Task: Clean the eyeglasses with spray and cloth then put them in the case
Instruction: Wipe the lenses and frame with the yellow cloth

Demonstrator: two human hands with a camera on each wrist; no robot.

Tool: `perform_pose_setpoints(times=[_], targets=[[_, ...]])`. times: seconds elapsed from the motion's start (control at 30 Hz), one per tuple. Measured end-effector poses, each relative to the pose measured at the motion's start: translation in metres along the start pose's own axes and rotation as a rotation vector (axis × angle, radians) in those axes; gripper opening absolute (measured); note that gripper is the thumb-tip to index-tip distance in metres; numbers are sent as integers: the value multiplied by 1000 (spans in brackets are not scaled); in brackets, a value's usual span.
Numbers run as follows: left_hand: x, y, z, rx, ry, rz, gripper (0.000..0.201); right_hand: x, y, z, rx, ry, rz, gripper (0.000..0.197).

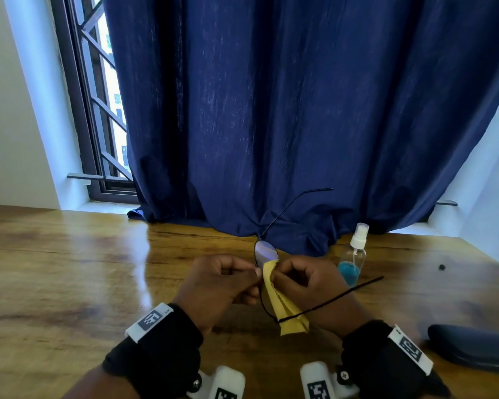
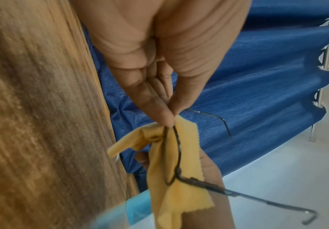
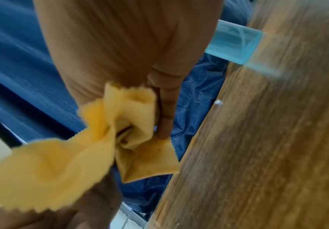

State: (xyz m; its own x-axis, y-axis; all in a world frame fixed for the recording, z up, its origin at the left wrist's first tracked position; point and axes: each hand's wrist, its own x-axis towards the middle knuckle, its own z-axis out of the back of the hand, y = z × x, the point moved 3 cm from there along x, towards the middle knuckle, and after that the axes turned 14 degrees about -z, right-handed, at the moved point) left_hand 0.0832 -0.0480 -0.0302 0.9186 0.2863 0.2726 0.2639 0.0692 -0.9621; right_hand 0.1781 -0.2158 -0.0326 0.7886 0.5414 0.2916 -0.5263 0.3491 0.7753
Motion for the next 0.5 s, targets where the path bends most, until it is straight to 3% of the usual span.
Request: perform_pose_setpoints(times=[0.2, 0.4, 0.5], targets=[[3, -4, 8, 13, -47, -30, 7, -2, 1, -2, 80, 116, -25, 13], [0, -5, 2, 23, 0, -36, 7, -4, 3, 0, 102, 49, -24, 3], [0, -5, 0, 43, 14, -51, 7, -2, 2, 1, 90, 29, -30, 10]])
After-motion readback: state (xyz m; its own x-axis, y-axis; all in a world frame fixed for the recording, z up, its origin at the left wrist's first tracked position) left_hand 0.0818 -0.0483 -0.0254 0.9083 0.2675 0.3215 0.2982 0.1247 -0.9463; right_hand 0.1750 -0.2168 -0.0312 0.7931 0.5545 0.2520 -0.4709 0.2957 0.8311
